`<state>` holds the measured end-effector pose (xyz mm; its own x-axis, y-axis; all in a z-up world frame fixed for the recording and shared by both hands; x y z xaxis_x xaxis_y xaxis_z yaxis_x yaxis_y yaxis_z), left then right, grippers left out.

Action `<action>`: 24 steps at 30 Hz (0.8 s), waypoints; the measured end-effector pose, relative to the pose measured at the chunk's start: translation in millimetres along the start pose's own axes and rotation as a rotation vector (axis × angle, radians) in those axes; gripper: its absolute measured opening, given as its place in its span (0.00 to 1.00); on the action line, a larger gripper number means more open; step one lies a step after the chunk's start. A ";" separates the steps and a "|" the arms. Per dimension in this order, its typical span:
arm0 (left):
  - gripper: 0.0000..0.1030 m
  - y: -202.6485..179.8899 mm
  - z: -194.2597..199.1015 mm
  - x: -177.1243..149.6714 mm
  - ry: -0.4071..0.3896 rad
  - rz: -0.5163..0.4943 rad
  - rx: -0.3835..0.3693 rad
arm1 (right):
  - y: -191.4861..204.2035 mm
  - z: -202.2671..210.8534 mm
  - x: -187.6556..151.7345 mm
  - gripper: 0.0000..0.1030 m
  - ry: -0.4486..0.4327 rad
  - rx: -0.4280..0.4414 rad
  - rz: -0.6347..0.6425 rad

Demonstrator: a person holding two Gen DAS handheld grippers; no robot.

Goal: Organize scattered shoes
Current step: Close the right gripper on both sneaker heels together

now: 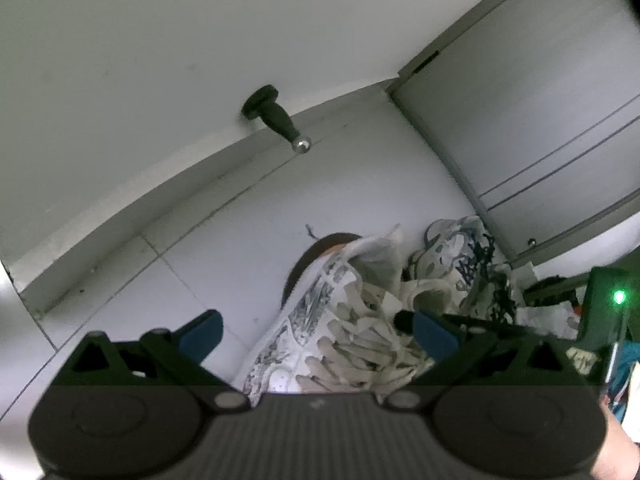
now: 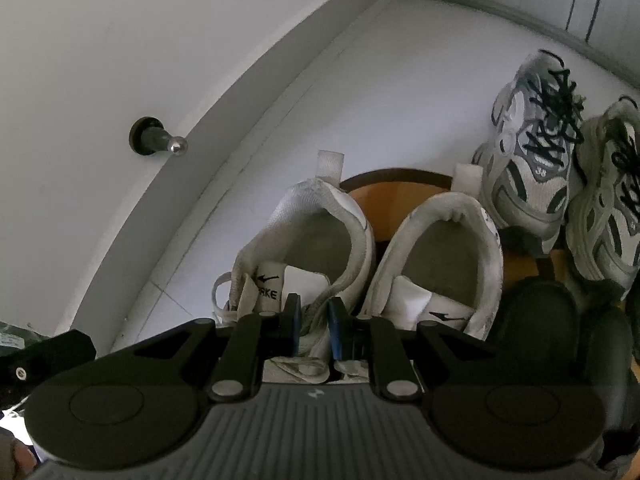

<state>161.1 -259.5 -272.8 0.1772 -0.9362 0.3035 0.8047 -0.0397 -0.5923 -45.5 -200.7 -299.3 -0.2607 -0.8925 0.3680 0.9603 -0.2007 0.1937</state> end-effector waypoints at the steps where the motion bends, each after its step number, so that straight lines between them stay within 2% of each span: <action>1: 0.99 1.0 -1.6 -0.9 0.005 -0.008 0.015 | 0.2 0.3 1.3 0.21 0.007 0.012 -0.008; 2: 0.99 1.5 -3.1 -1.3 0.009 -0.014 0.025 | 0.8 1.7 2.2 0.24 0.003 0.019 -0.010; 4: 0.99 1.7 -5.9 -3.1 0.023 -0.024 0.037 | 3.1 9.0 7.5 0.46 -0.028 0.015 0.006; 8: 0.99 3.0 -6.4 -3.9 0.029 -0.022 0.038 | 0.0 13.6 11.3 0.49 -0.032 0.003 -0.008; 11: 0.99 5.1 -5.8 -3.0 0.027 -0.007 0.033 | -8.7 10.6 9.8 0.54 -0.015 -0.028 -0.026; 13: 0.99 6.5 -5.4 -2.3 0.026 0.004 0.028 | -13.0 8.5 9.4 0.62 -0.011 -0.045 -0.024; 15: 0.99 7.9 -4.9 -1.5 0.025 0.015 0.023 | -18.5 5.7 8.9 0.64 -0.005 -0.056 -0.028; 24: 0.99 12.3 -4.4 1.6 0.021 0.053 0.010 | -39.0 -10.9 20.4 0.63 -0.013 -0.067 -0.059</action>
Point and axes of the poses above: each gripper's, at about its wrist camera, not at the fingertips, and z roughly against the way its jaws point, y to its left, x to its top, the point moved 7 cm from there along -z, roughly the way its jaws point, and after that the axes turned 7 degrees about z, right-handed, at the moved point
